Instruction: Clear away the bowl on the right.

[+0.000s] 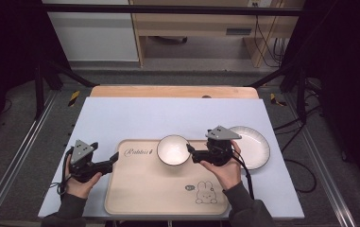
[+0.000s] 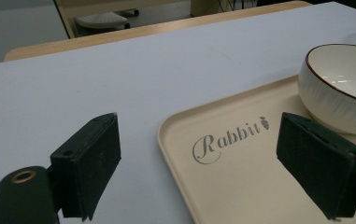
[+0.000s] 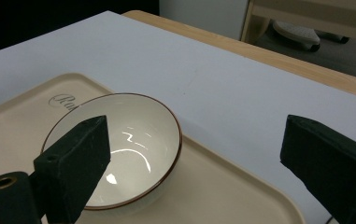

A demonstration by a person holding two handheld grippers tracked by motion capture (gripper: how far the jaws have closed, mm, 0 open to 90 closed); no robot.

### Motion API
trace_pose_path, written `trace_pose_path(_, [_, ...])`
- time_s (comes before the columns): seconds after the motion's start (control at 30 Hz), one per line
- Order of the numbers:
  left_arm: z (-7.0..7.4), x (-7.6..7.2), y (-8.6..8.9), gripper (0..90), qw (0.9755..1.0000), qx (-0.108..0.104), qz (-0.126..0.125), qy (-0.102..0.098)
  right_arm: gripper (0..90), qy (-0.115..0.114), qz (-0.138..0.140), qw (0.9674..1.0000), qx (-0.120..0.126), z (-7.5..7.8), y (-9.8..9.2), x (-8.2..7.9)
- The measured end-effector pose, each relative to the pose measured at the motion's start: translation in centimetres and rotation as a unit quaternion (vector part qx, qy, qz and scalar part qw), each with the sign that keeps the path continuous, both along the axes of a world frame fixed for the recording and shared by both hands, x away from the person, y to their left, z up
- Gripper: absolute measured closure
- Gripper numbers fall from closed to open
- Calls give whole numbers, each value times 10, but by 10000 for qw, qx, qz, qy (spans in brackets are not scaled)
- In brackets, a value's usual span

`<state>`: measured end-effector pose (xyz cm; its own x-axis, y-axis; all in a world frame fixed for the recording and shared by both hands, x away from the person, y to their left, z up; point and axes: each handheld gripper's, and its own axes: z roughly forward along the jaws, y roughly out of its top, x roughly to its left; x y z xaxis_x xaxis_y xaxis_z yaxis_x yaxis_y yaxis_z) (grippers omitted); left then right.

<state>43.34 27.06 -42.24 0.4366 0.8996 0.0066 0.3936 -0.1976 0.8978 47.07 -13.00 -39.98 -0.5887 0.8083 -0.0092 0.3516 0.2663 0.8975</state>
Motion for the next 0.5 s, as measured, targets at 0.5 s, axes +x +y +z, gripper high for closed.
trace_pose_path(0.5, [0, -1, 3, 128, 10000, -23, 52, -16, 63, -303, -107, 9993, 174, -2, -26, -18])
